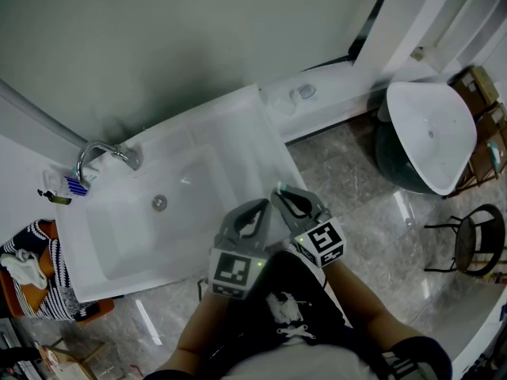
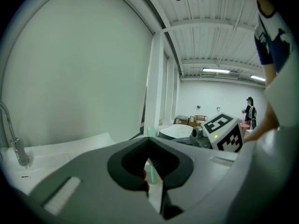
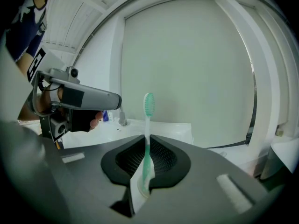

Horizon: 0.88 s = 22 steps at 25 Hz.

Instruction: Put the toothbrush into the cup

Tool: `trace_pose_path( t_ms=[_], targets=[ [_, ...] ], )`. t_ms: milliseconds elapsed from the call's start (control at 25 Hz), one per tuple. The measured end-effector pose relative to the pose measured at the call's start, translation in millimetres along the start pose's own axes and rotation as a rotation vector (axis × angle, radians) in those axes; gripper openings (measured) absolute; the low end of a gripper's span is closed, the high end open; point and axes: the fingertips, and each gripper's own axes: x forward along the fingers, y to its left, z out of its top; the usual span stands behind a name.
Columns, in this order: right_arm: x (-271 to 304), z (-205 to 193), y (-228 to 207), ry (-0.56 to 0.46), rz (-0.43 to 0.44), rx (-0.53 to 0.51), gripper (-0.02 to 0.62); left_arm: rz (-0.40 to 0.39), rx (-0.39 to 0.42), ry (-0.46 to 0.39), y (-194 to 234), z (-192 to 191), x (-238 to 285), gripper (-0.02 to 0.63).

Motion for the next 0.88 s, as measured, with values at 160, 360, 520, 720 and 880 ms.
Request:
trace_pose_path(
  t_ms=[160,360,520,720,880],
  targets=[
    [-1.3,-6.6,-1.2,0.027,0.0,0.007,0.031,0.001,0.001,0.003,-0.9,-0.5,0.7,0.0],
    [1.7,-10.5,-0.7,0.035,0.008,0.0,0.032,0.002,0.004,0.008,0.3,-1.7,0.4,0.0],
    [1.2,-13.2,-1.6,0.046,0.008,0.0,0.032,0.004,-0.011,0.003,-1.0,0.2,0.7,0.0],
    [2.9,-15.7,-0.8,0.059,0.009,-0.003,0.032,0.001,0.0,0.01,0.2,-2.3,0.6,0.0],
    [2.2,-20.1,-1.4,0.074,0.01,-0.004,0.032,0.003,0.002,0.012,-1.4,-3.2,1.6,0.0]
  ],
)
